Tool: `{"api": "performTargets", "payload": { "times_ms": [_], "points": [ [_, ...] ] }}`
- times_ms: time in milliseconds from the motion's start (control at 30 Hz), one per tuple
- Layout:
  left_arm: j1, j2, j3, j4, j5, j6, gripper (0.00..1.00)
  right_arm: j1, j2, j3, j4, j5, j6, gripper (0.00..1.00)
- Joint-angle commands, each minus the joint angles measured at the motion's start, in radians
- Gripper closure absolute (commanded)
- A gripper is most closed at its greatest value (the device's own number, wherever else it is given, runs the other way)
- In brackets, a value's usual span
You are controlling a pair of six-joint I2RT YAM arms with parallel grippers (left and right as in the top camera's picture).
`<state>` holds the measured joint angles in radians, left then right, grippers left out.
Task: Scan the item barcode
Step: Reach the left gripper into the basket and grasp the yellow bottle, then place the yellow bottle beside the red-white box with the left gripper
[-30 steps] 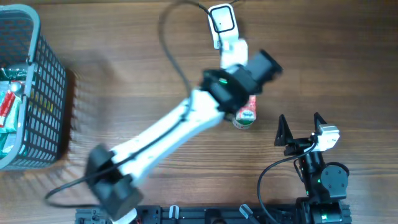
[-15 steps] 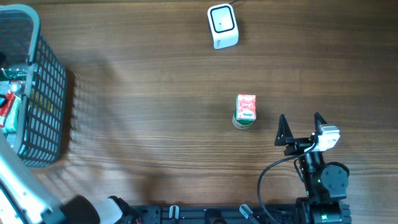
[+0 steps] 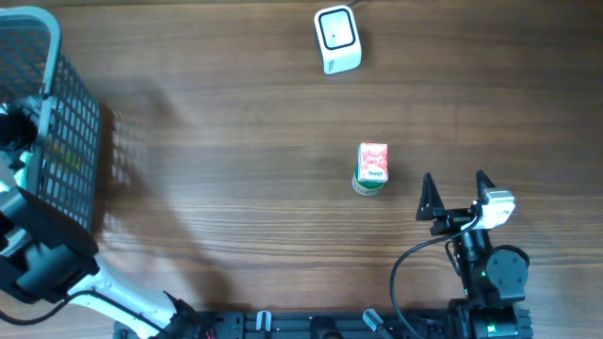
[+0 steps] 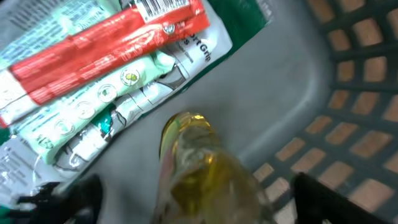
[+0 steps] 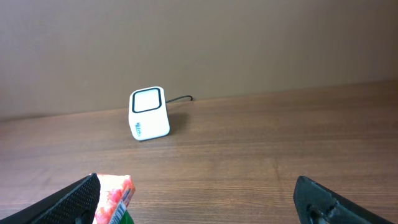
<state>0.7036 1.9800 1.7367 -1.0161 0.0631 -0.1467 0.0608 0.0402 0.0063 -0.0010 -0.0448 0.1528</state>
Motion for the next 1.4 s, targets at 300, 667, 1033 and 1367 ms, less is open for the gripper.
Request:
{"api": "performTargets", "payload": {
  "times_ms": [300, 667, 1033, 1367],
  "points": [
    [0.009, -0.133, 0.041, 0.027, 0.019, -0.063, 0.78, 0.000, -0.005, -0.001, 0.003, -0.002, 0.006, 0.00],
    [-0.128, -0.768, 0.186, -0.014, 0.044, -0.412, 0.82, 0.000, -0.005, -0.001, 0.003, -0.002, 0.006, 0.00],
    [-0.845, -0.675, 0.015, -0.272, -0.012, -0.550, 0.80, 0.000, -0.005, -0.001, 0.003, -0.002, 0.006, 0.00],
    [-1.388, -0.236, -0.071, -0.179, -0.322, -1.133, 0.88, 0.000, -0.005, -0.001, 0.003, -0.002, 0.006, 0.00]
  ]
}}
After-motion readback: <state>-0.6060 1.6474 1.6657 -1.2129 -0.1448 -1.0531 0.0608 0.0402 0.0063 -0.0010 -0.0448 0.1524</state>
